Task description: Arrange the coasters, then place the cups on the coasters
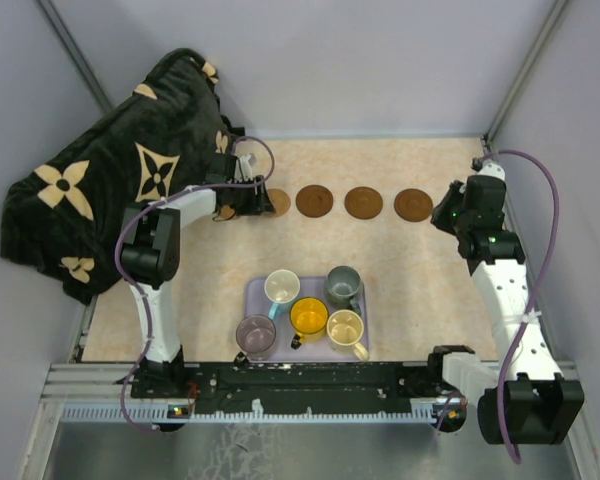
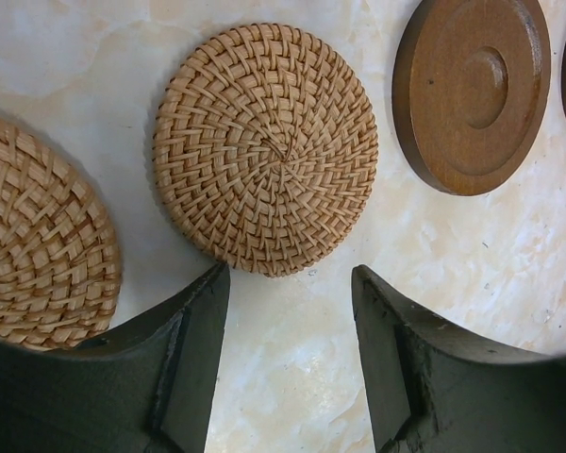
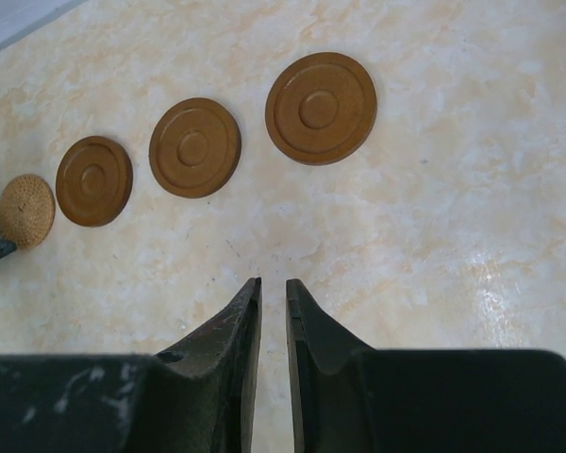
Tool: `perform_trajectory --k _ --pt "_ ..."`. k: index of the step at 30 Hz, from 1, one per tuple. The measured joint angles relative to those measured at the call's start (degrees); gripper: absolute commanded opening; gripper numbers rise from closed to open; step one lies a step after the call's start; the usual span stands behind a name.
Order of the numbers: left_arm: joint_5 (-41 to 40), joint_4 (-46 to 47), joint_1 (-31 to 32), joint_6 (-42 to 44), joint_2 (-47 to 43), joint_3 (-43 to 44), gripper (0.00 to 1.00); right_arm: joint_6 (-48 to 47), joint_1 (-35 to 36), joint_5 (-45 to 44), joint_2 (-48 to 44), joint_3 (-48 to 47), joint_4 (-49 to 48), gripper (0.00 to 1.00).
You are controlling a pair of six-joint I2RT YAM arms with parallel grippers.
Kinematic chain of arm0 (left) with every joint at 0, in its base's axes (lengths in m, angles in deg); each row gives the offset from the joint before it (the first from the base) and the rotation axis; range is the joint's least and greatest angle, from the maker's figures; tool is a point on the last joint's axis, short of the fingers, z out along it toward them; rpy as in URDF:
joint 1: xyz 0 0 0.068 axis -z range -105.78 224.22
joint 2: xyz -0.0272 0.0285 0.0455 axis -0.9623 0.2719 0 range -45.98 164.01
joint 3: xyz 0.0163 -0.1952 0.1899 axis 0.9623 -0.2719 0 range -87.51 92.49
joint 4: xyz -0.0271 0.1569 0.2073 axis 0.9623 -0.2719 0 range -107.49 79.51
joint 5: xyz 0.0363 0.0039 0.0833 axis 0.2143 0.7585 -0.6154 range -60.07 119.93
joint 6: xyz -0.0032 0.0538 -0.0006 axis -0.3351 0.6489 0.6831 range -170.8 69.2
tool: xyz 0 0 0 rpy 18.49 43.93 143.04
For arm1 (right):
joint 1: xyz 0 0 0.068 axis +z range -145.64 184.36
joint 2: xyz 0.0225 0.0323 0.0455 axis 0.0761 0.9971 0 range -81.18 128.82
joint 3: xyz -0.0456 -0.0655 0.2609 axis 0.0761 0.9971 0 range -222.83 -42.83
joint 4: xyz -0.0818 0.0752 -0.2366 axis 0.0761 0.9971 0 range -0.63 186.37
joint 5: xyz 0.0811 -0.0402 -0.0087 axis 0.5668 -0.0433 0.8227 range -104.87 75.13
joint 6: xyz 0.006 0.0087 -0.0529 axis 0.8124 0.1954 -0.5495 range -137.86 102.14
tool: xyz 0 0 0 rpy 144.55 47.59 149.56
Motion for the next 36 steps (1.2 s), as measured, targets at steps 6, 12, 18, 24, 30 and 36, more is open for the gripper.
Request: perform_trajectory --k 6,12,18,24,30,36 --pt "-2.40 -2.29 0.04 0.55 -1.60 -0.07 0.64 -0.07 0.00 0.00 -0.02 0.63 -0.04 0.39" --pt "-6.14 -7.34 -0.33 1.73 -8.55 0.15 0.66 0.59 -0.02 0.74 0.57 0.63 -1.29 0.63" --pt "-7.93 -8.57 -0.72 2.40 -21.14 -1.18 0.68 2.93 -1.31 4.44 3.08 0.92 -3.08 0.92" --pt "-8.39 -8.63 -0.94 2.62 -33.94 -11.26 0.72 3.48 -2.32 7.10 3.89 3.74 -4.35 0.89" --pt "-8.57 -10.67 -0.94 2.56 -44.59 -23.37 1.00 2.64 -2.32 6.19 1.57 6.71 -2.49 0.85" --pt "-8.94 -12.13 -0.94 1.03 -60.06 -31.41 1.00 1.95 -2.32 2.84 -6.10 7.98 1.70 0.88"
